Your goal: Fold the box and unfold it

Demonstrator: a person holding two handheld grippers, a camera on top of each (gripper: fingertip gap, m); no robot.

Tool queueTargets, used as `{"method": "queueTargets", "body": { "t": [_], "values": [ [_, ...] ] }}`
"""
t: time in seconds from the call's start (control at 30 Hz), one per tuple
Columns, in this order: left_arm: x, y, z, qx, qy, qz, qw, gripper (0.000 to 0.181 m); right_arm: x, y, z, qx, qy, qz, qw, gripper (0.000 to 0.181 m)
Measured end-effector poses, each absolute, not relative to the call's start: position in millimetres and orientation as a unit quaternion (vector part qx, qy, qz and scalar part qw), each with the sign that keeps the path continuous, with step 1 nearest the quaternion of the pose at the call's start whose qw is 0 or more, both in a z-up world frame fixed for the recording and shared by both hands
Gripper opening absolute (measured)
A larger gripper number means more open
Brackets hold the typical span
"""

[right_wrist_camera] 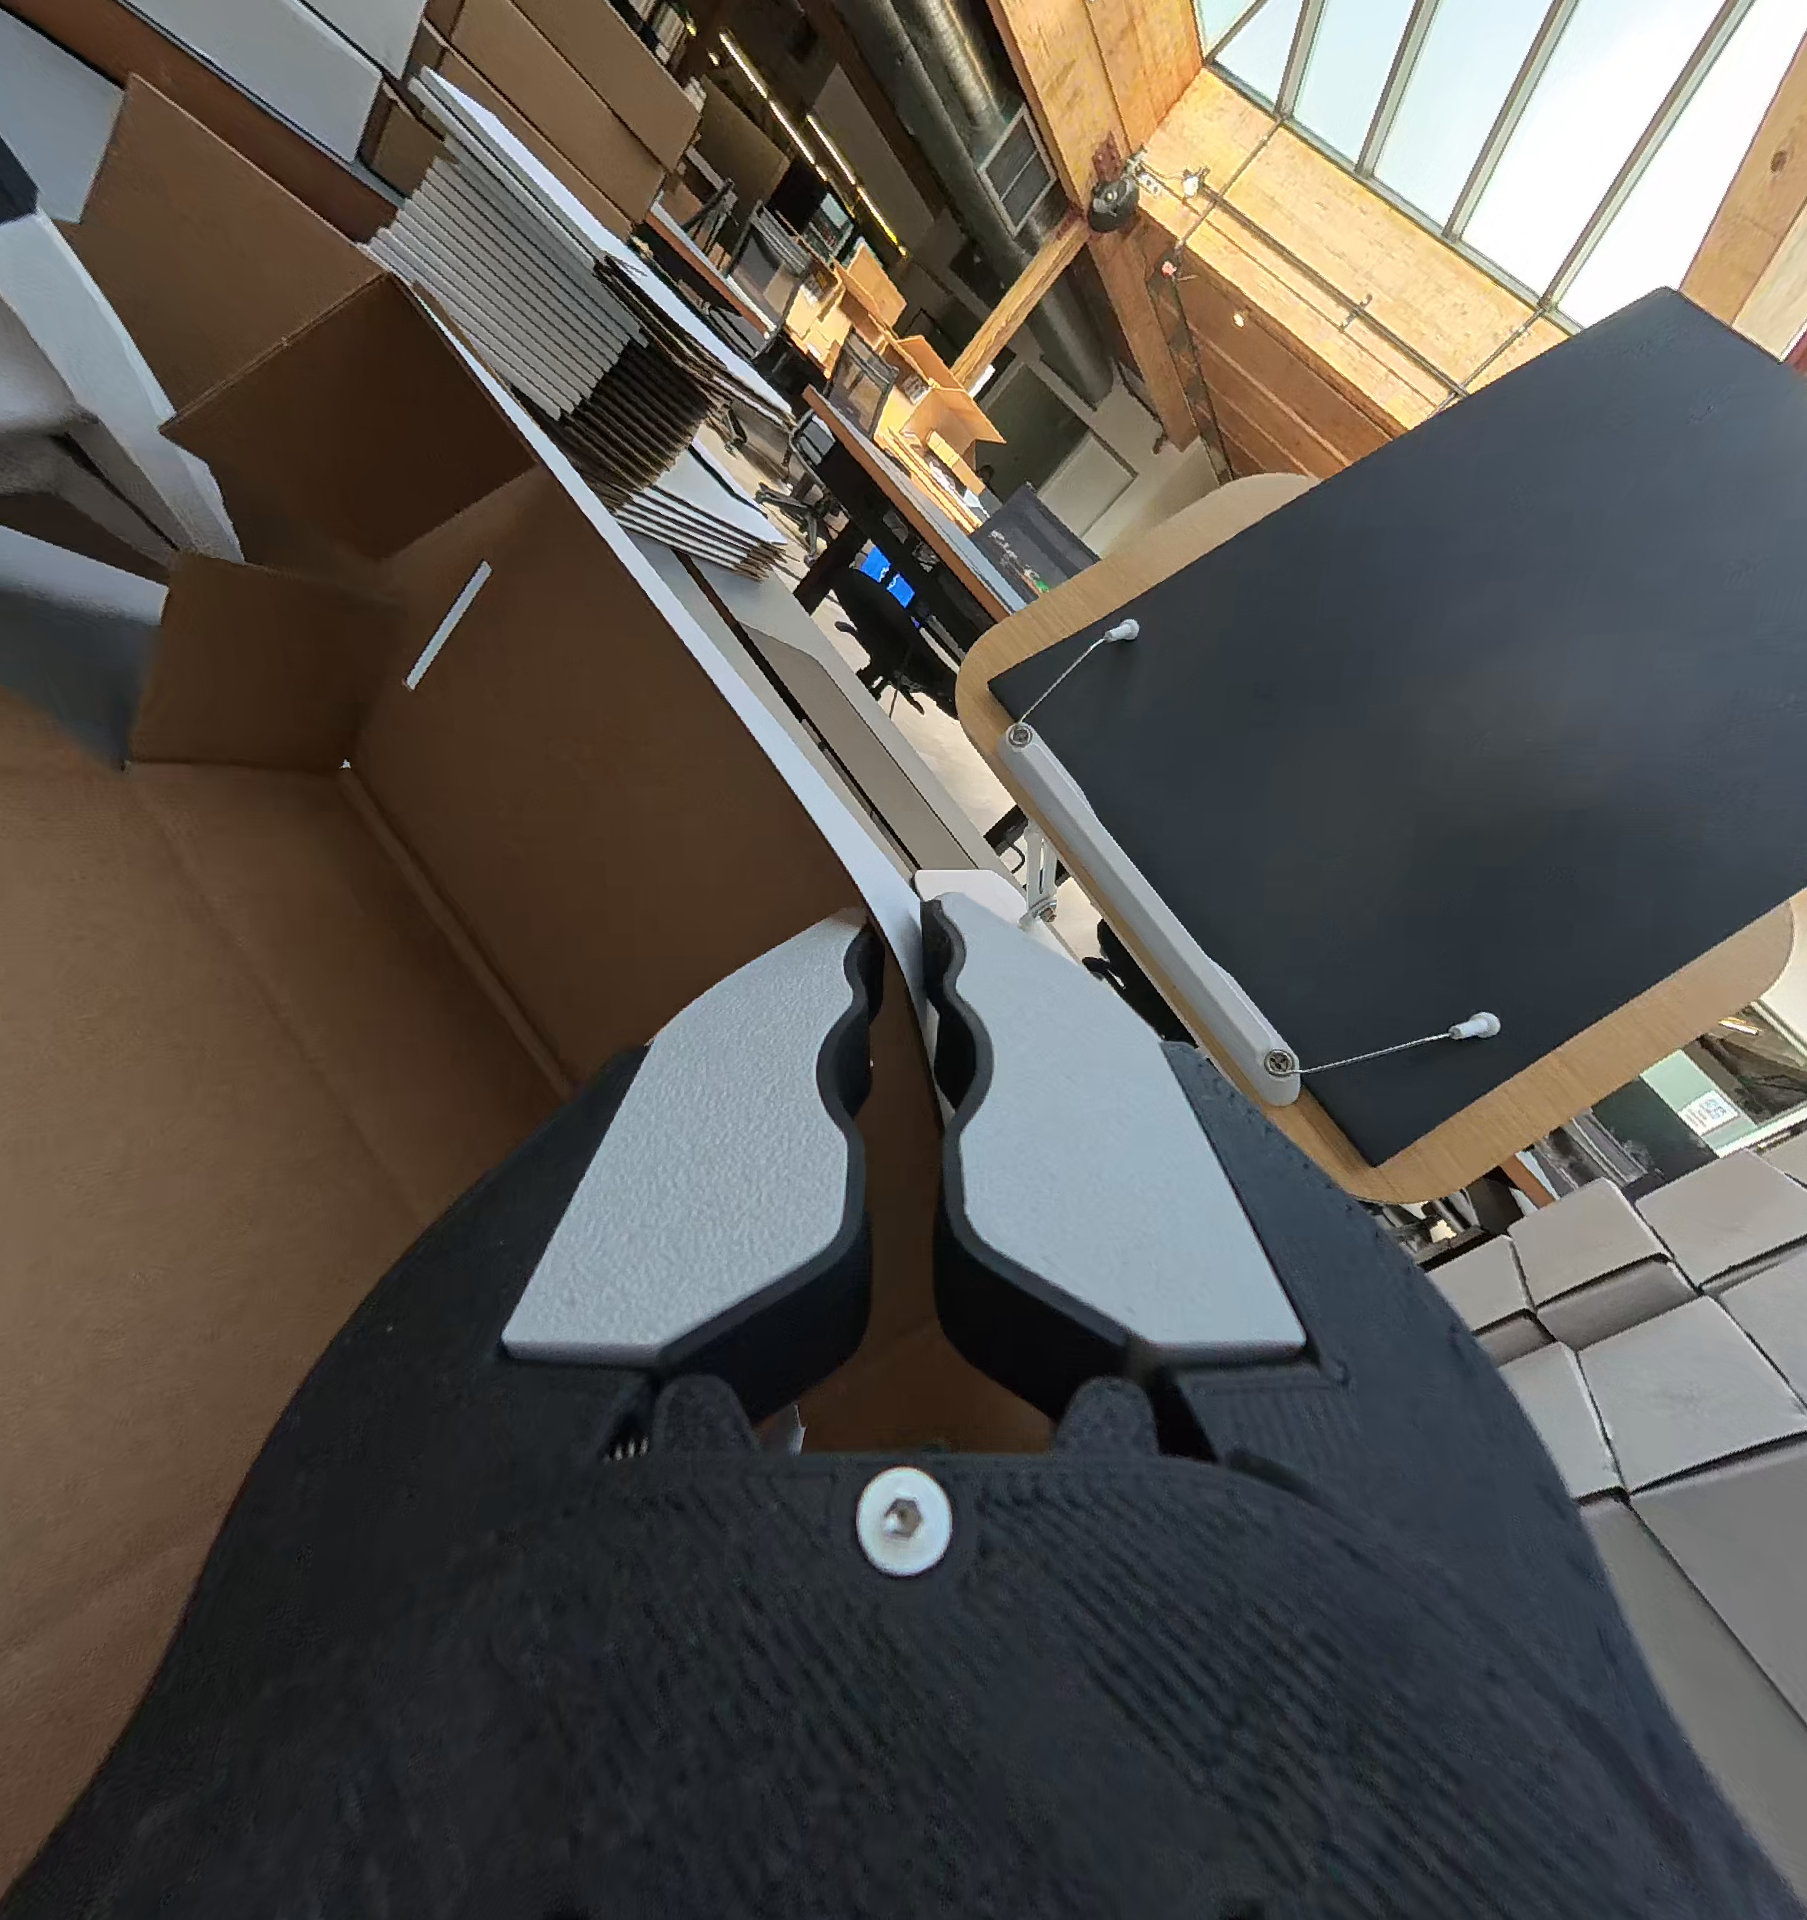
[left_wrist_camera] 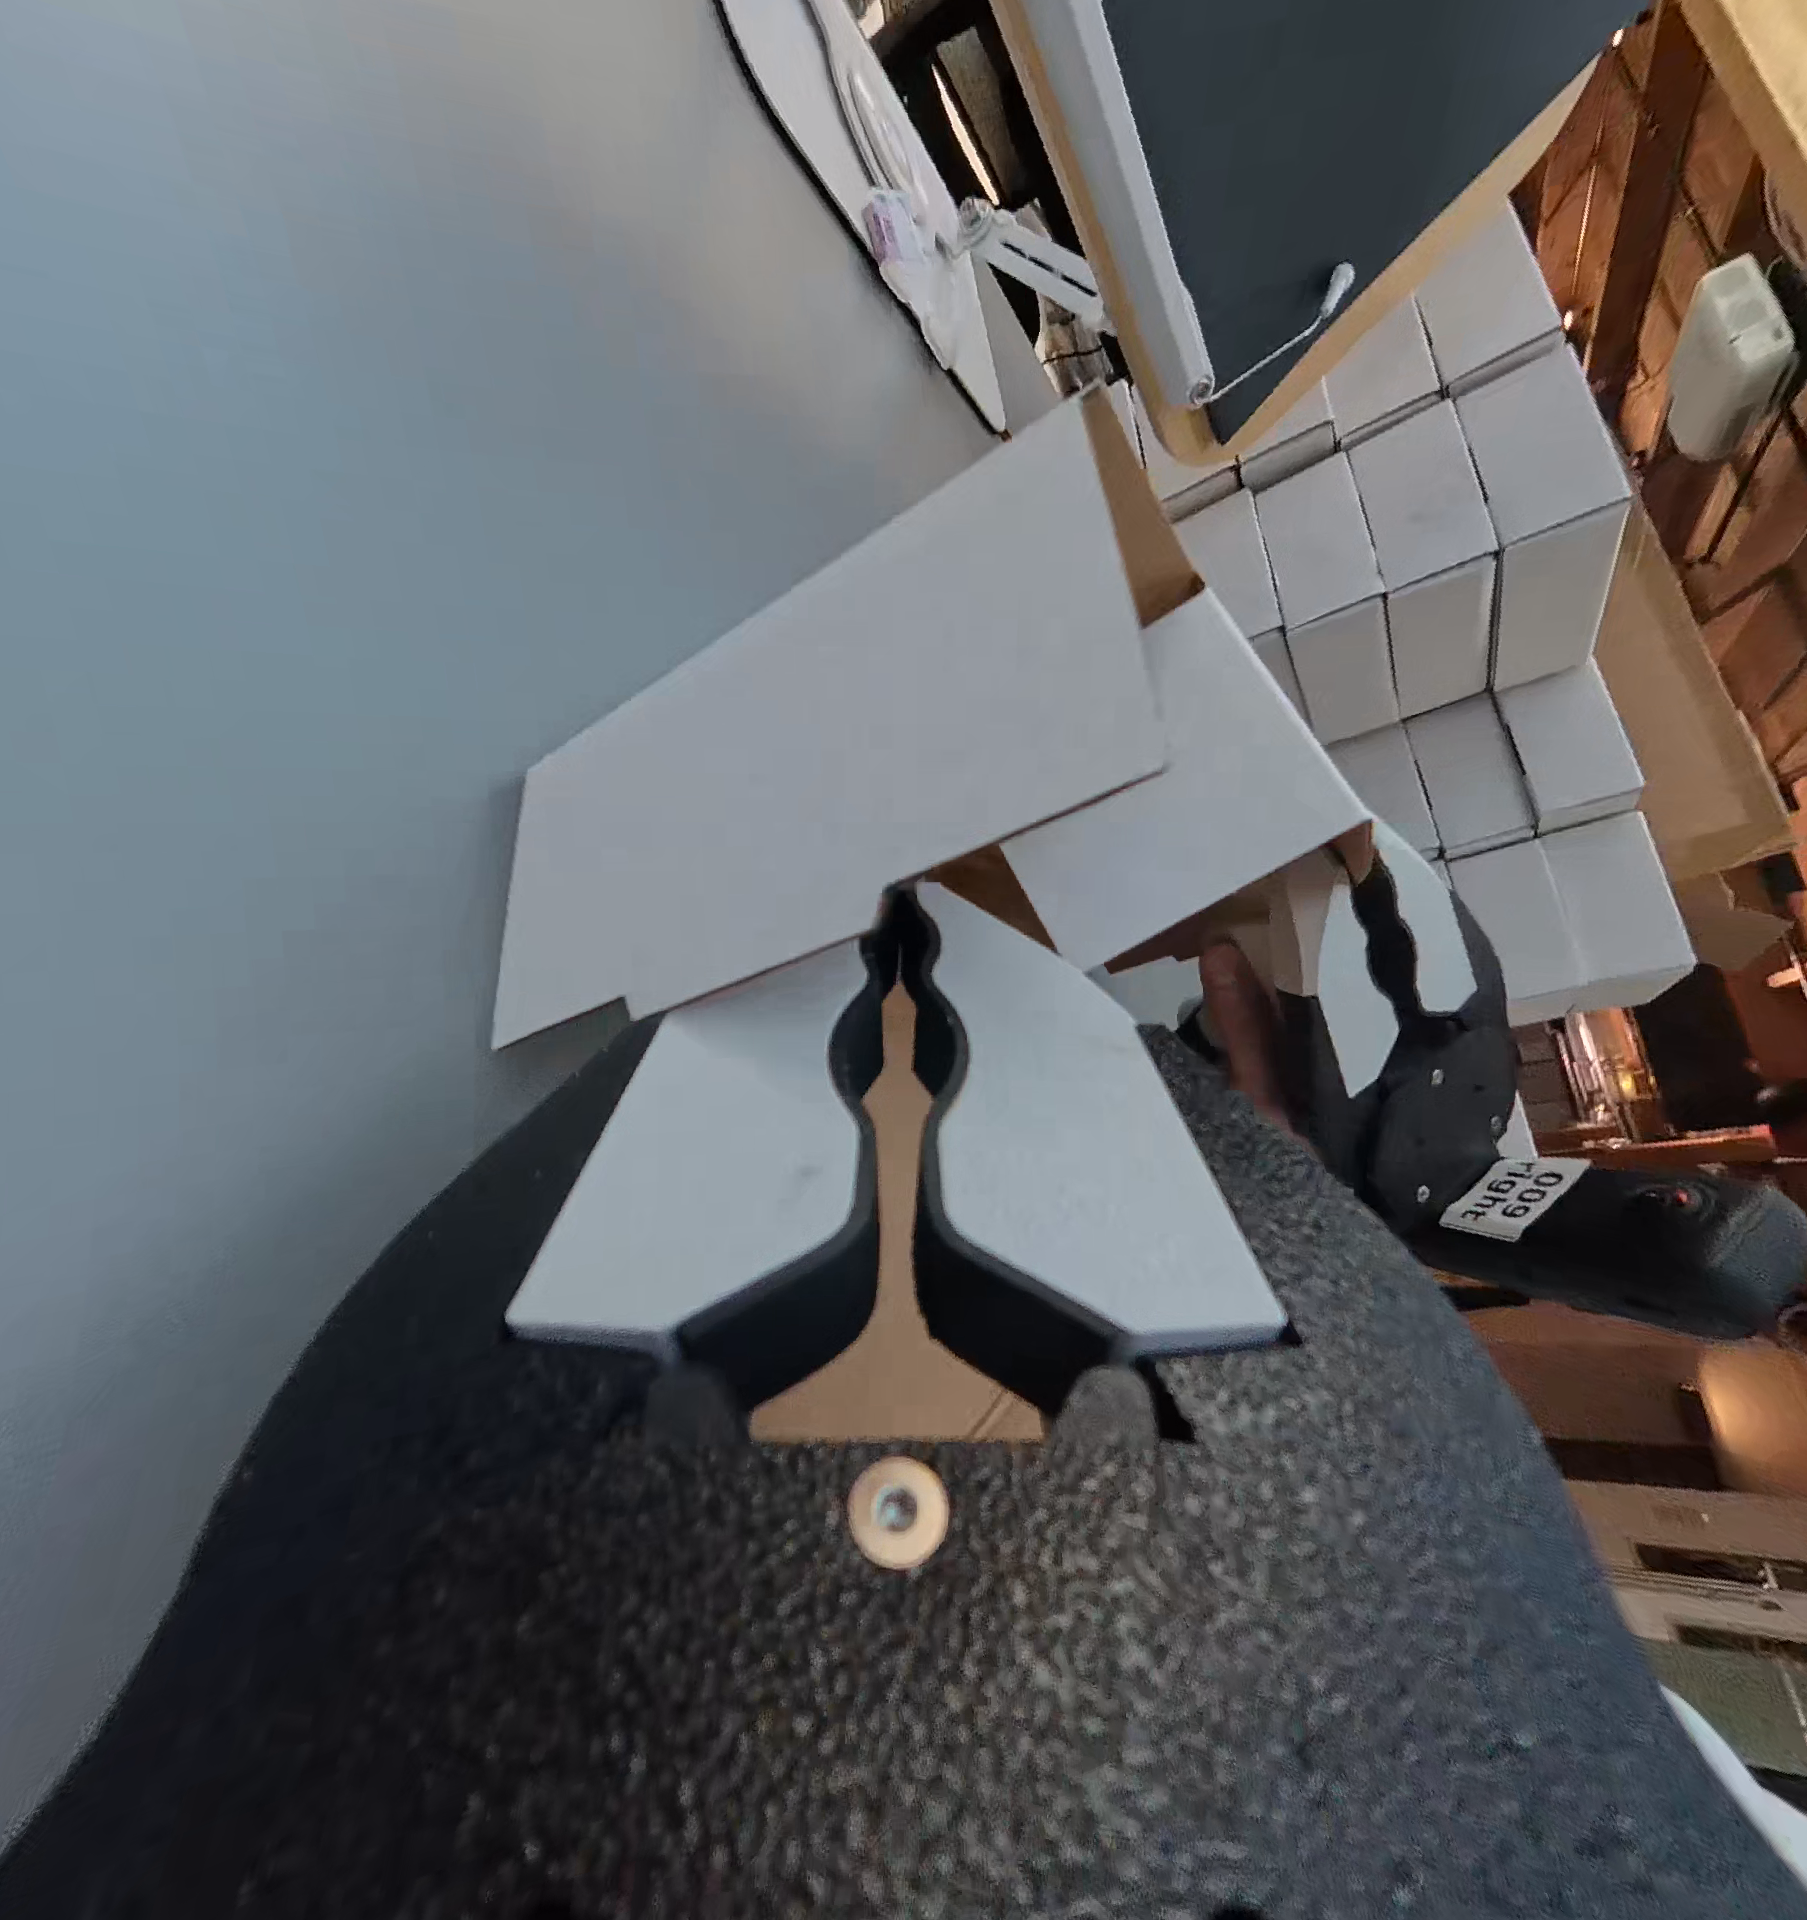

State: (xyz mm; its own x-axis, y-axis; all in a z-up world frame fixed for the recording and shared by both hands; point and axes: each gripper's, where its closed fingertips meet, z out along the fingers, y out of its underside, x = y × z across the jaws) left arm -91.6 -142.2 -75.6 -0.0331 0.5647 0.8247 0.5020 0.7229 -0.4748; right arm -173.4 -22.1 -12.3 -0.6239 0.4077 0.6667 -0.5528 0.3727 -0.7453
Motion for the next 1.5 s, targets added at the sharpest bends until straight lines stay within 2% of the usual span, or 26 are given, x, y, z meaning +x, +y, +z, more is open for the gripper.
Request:
{"method": "queueTargets", "body": {
  "t": [0.07,0.2,0.47,0.9,1.23,1.4,1.5],
  "values": [
    [-95.2,-138.4,-79.1,-0.414,-0.721,0.060,0.553,0.000,-175.6,-20.8,-12.2,0.036,-0.710,0.569,0.413,0.008],
    [-95.5,-139.5,-98.0,-0.546,-0.711,0.166,0.411,0.000,-179.3,-20.8,-12.2,0.025,-0.715,0.569,0.404,0.008],
    [-112.1,-128.4,-97.5,-0.742,-0.506,0.395,0.192,0.000,-180.4,-21.0,-13.9,0.028,-0.721,0.572,0.391,0.008],
    [-124.5,-116.4,-117.3,-0.873,-0.221,0.434,-0.029,0.000,-182.3,-21.1,-14.2,0.041,-0.724,0.565,0.395,0.009],
    [-122.0,-114.4,-101.3,-0.830,-0.267,0.488,0.038,0.000,-179.7,-17.2,-14.0,0.083,-0.707,0.534,0.456,0.007],
    [-99.1,-102.3,-29.4,-0.733,-0.357,0.500,0.291,0.000,-181.5,-17.0,-15.0,0.132,-0.695,0.485,0.515,0.006],
    [-91.7,-150.7,18.4,-0.650,-0.414,0.526,0.360,0.000,-183.5,-17.6,-14.8,0.156,-0.688,0.457,0.542,0.005]
  ]
}}
